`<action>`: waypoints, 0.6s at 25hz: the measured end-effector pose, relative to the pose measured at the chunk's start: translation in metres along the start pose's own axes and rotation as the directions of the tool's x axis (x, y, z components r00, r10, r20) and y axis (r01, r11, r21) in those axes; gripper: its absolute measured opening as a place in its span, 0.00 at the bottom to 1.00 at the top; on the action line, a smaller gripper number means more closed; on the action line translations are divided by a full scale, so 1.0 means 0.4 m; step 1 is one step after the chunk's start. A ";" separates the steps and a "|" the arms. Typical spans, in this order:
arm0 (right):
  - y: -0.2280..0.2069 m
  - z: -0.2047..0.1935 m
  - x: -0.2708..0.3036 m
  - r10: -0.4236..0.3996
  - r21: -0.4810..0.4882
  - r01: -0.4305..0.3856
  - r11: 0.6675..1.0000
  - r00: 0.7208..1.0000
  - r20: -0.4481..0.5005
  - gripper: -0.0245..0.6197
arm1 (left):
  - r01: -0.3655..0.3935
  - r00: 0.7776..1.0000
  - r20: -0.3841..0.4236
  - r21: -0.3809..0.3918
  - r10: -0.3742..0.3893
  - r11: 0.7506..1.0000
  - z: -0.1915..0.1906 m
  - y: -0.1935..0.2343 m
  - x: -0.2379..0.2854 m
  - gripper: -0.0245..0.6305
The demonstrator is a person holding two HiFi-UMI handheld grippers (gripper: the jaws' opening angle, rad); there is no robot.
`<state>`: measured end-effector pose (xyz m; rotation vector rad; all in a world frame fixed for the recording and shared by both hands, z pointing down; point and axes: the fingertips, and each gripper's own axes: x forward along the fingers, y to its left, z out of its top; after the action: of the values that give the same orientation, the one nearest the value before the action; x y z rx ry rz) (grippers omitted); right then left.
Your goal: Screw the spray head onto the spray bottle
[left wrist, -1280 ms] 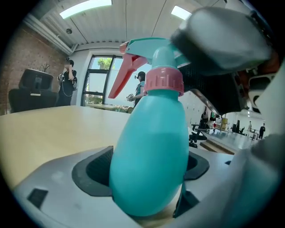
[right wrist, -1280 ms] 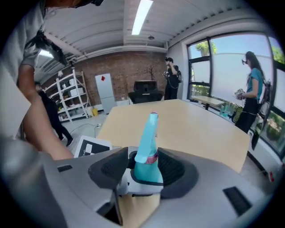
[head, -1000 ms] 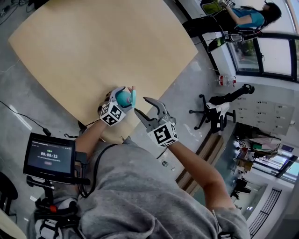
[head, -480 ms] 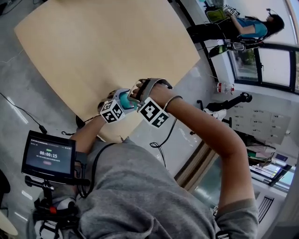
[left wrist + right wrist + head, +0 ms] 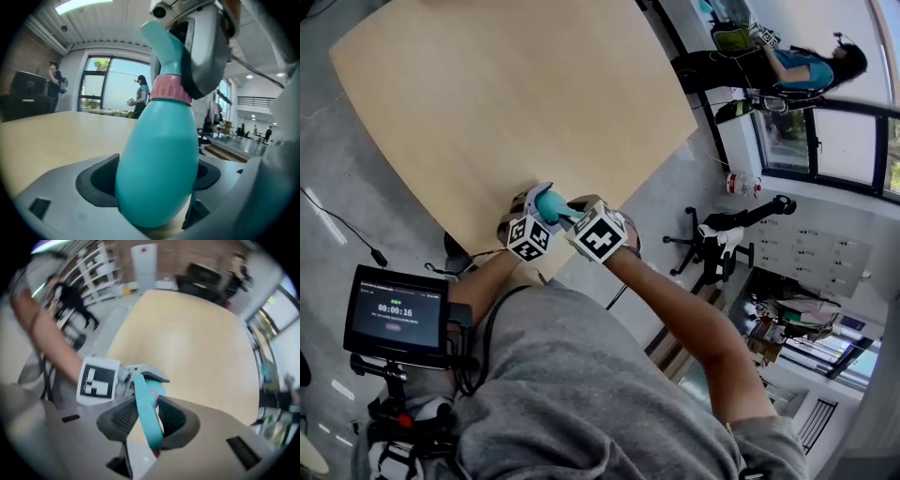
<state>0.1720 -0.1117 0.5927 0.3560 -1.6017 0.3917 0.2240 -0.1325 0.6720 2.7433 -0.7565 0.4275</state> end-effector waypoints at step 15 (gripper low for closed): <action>0.055 0.016 -0.060 -0.067 0.261 -0.009 0.965 0.957 0.283 0.39 | -0.042 0.999 0.003 -0.046 0.042 0.998 -0.017 -0.008 -0.021 0.65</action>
<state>0.1580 -0.0952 0.5676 0.6618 -1.8323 0.5486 0.2175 -0.1238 0.6748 2.6909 -0.8165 0.4082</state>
